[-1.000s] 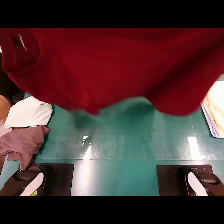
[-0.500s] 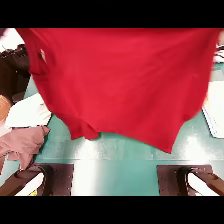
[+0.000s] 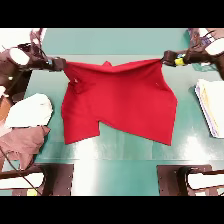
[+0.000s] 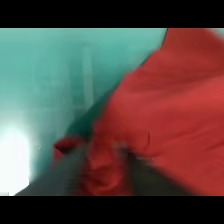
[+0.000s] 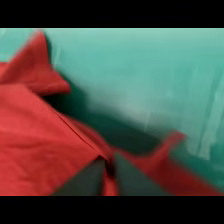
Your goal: Fold the shirts.
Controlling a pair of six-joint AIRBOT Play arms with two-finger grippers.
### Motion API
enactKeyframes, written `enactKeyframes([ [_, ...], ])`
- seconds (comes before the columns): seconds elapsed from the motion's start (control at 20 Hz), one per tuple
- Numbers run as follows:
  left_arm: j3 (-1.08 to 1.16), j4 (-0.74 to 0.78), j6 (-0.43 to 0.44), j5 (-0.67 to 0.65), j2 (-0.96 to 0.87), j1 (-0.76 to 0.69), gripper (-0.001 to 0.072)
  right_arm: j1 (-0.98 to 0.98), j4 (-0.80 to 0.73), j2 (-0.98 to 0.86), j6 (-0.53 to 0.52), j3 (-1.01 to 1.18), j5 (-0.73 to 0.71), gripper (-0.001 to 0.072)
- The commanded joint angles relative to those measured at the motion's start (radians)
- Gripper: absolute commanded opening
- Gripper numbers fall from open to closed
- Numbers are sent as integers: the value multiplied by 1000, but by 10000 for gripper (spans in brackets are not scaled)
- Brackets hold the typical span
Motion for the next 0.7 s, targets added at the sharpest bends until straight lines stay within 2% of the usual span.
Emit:
enactKeyframes([
  [0.0,2,2,5,-22,-67,15,650,-12,31,-49,-1,2,-6,413],
  [0.15,47,8,5,-302,-61,103,650,-51,38,29,-2,-22,93,411],
  [0.25,0,8,6,-387,-35,161,651,-78,38,118,-3,-115,103,411],
  [0.45,-212,10,21,-385,43,195,650,-122,40,298,-4,-364,102,411],
  [0.65,-382,-7,20,-323,61,194,650,-150,42,430,-4,-520,75,410],
])
